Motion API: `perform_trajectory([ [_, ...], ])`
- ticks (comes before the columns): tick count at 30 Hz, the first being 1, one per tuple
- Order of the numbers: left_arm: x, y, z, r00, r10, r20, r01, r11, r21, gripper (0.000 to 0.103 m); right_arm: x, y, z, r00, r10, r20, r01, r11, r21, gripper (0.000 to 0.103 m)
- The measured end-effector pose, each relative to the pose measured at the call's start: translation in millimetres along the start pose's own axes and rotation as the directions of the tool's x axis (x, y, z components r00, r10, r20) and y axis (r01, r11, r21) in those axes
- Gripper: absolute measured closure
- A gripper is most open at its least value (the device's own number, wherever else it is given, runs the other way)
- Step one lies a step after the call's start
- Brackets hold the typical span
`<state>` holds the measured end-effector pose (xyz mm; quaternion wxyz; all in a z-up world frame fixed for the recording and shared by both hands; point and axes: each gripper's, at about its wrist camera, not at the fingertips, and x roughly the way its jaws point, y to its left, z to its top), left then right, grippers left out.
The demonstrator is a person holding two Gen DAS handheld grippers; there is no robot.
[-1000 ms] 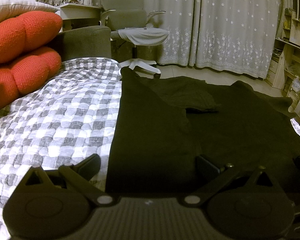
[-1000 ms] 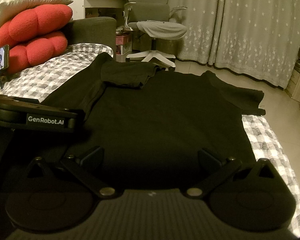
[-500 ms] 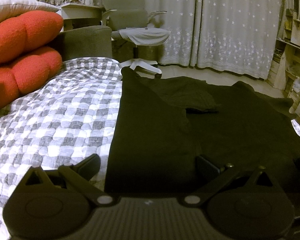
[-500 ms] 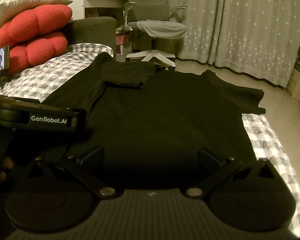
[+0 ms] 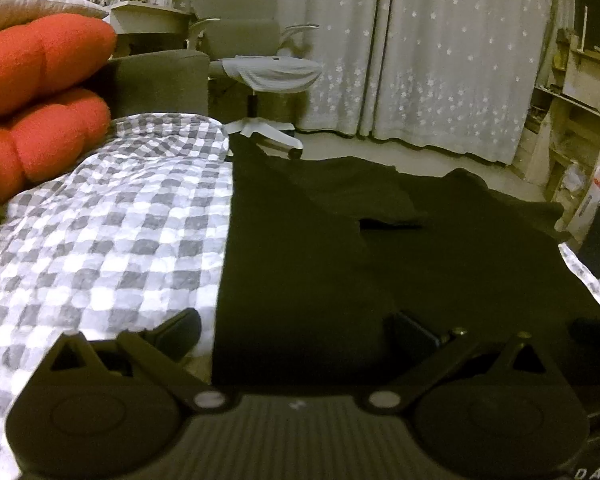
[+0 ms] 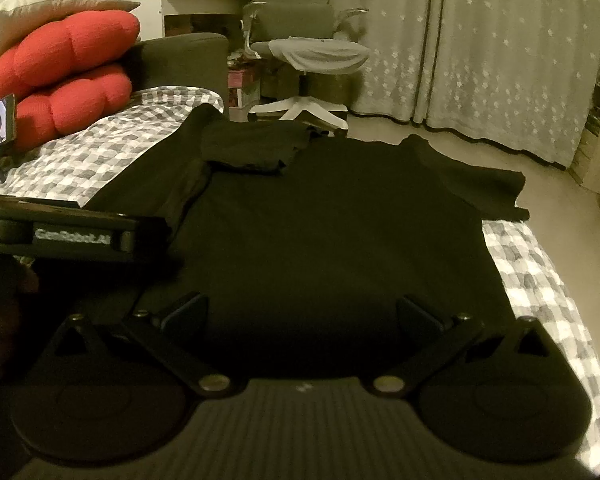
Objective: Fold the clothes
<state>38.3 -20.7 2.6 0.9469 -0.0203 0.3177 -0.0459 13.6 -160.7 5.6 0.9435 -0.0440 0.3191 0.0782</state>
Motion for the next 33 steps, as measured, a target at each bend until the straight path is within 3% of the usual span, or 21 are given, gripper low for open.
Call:
perform_trajectory([
  [5, -17, -12, -10, 1.000, 0.022, -0.020, -0.020, 0.997, 0.075, 0.001, -9, 1, -5, 1.000, 0.003, -0.018, -0.004, 1.000, -0.005, 0.000],
  [10, -40, -13, -21, 1.000, -0.009, -0.013, 0.009, 0.999, 0.053, 0.000, -20, -2, -11, 0.998, 0.014, -0.057, -0.013, 1.000, 0.011, 0.000],
  [13, -44, -17, -27, 0.998, -0.032, -0.051, 0.035, 0.997, 0.063, 0.000, -32, -1, -19, 0.998, -0.003, -0.070, 0.004, 1.000, 0.011, 0.000],
  [16, -46, -20, -33, 0.998, -0.014, -0.059, 0.019, 0.996, 0.091, 0.001, -46, 0, -29, 0.997, -0.002, -0.082, 0.006, 0.999, 0.038, 0.000],
  [33, -101, -11, -79, 0.998, -0.030, -0.051, 0.037, 0.992, 0.121, 0.000, -123, 7, -95, 0.996, -0.083, -0.042, 0.087, 0.993, 0.080, 0.000],
])
